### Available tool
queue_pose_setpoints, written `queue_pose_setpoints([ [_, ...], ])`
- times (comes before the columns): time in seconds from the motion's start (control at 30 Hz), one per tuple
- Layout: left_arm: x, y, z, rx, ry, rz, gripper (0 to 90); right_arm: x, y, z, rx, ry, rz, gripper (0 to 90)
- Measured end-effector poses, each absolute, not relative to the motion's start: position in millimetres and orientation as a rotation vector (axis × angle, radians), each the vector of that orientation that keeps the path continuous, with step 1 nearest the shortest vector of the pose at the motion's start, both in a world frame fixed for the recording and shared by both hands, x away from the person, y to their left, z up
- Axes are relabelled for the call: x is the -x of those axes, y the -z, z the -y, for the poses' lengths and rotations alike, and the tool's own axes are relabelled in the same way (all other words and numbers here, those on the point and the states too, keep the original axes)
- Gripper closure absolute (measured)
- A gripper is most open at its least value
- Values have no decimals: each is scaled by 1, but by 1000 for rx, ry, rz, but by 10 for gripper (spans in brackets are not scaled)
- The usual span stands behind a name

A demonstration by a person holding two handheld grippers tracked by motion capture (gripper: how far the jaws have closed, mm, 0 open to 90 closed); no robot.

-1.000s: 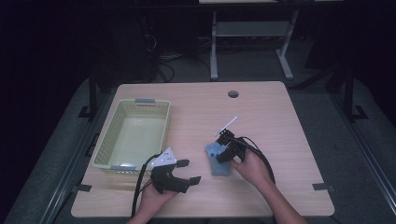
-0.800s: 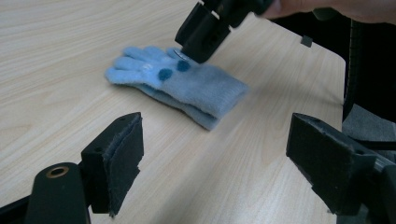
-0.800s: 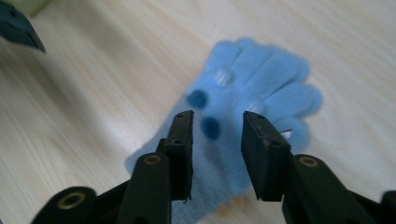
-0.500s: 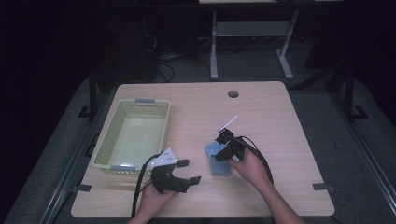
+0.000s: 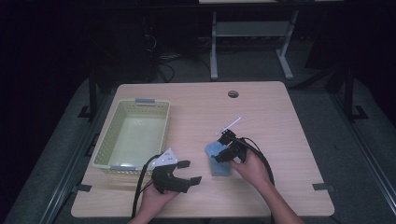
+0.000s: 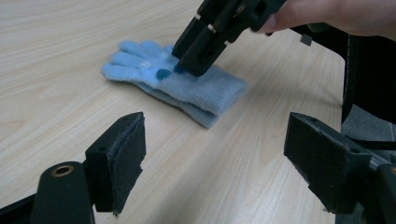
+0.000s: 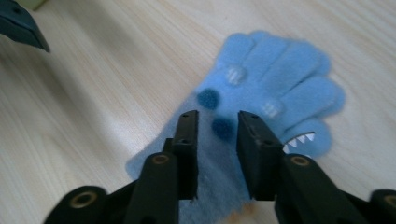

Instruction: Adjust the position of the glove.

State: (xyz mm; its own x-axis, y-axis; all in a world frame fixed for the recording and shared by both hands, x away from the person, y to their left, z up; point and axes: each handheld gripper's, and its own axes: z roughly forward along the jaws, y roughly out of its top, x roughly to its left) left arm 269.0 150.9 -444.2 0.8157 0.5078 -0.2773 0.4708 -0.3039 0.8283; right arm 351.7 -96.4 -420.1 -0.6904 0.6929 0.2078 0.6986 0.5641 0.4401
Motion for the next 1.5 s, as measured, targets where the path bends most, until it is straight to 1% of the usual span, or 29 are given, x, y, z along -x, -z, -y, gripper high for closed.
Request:
queue_pose_setpoints([
  [0.1, -269, 442, -150, -1948, -50, -751, 221, -349, 416, 103, 1282, 818, 2760, 557],
  [0.2, -270, 440, -147, -1925, -29, -779, 222, -346, 414, 113, 1325, 863, 2723, 466],
  [0.37, -277, 441, -135, -1943, 10, -819, 224, -339, 419, 131, 1379, 933, 2634, 429],
  [0.43, -281, 442, -130, -1954, 28, -837, 243, -336, 421, 136, 1401, 961, 2596, 415],
  [0.5, -286, 443, -125, -1934, 43, -872, 244, -334, 423, 140, 1409, 984, 2568, 403],
  [0.63, -297, 444, -116, -1917, 86, -952, 252, -331, 425, 145, 1437, 1042, 2537, 401],
  [0.73, -304, 446, -109, -1949, 68, -989, 255, -330, 430, 148, 1463, 1073, 2515, 397],
  [0.8, -309, 447, -106, -1955, 106, -999, 320, -330, 433, 149, 1483, 1078, 2493, 392],
  [1.0, -317, 454, -98, -1946, 179, -1063, 334, -323, 437, 154, 1511, 1105, 2420, 393],
  [1.07, -320, 457, -96, -1945, 213, -1084, 341, -322, 439, 156, 1513, 1114, 2398, 410],
  [1.13, -320, 459, -96, -1924, 211, -1113, 336, -321, 439, 158, 1528, 1129, 2385, 417],
  [1.37, -324, 464, -91, -1893, 279, -1144, 380, -321, 445, 159, 1545, 1132, 2327, 430],
  [1.5, -324, 468, -88, -1909, 294, -1146, 433, -321, 452, 156, 1551, 1096, 2329, 439],
])
